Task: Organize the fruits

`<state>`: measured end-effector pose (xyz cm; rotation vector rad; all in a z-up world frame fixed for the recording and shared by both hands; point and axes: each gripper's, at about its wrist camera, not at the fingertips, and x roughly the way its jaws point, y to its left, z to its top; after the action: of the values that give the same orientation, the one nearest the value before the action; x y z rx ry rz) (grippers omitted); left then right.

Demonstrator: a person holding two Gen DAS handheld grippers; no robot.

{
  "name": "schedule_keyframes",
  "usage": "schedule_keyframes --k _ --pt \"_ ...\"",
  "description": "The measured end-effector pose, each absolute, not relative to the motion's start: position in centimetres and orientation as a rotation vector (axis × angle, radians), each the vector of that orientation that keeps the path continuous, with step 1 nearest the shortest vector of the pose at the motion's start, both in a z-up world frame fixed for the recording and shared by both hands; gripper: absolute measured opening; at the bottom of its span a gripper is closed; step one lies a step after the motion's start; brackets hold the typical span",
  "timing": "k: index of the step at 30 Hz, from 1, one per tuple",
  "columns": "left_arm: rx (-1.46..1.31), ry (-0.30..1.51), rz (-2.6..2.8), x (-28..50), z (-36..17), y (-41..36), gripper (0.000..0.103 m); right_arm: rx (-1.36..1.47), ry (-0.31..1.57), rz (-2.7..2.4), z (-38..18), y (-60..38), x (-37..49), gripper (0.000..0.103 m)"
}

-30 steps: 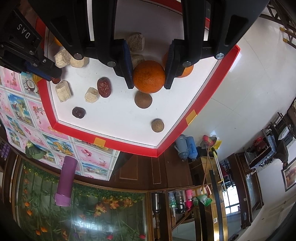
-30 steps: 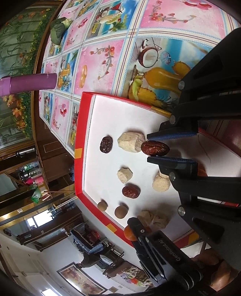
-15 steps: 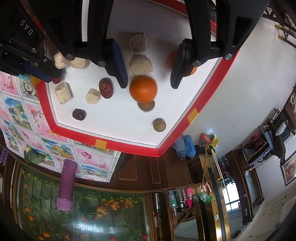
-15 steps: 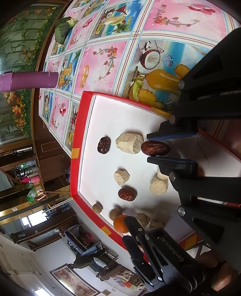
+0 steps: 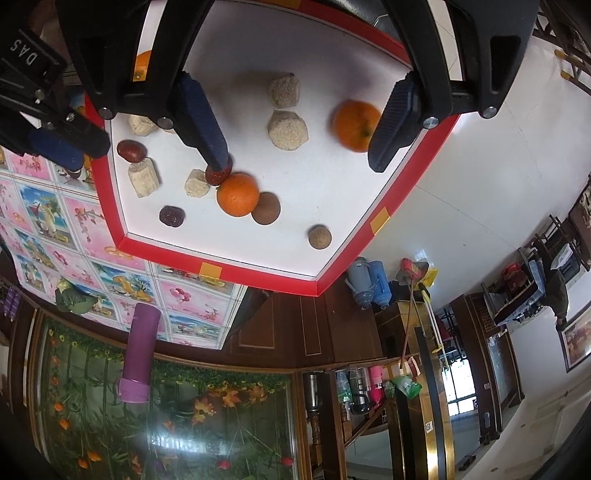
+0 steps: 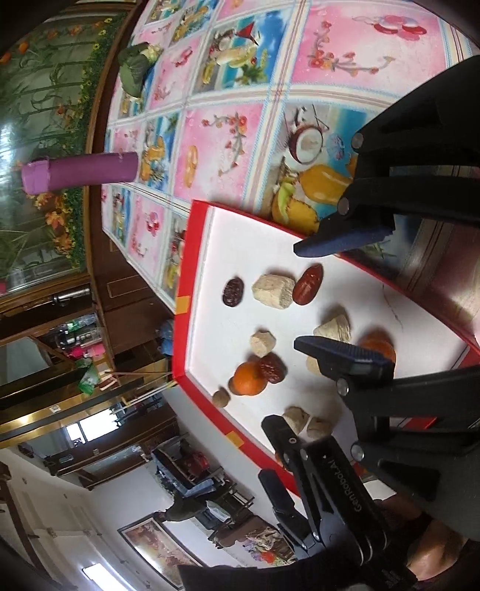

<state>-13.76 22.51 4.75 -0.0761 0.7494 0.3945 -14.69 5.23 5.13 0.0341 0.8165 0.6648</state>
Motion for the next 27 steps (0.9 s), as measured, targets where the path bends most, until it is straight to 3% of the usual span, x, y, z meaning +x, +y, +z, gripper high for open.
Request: schedule_keyframes --k 13,18,27 --pt "-0.064 0.604 0.468 -17.2 9.6 22.4 0.087 -0.01 0.613 0.647 9.3 4.3 -17.6 0.07" --pt "-0.038 0.488 0.561 -18.4 10.1 22.4 0.087 -0.035 0.551 0.639 10.0 4.6 -18.6 0.073" --pt "-0.039 0.505 0.498 -18.3 10.2 21.9 0.087 -0.005 0.555 0.629 10.0 4.3 -18.5 0.073"
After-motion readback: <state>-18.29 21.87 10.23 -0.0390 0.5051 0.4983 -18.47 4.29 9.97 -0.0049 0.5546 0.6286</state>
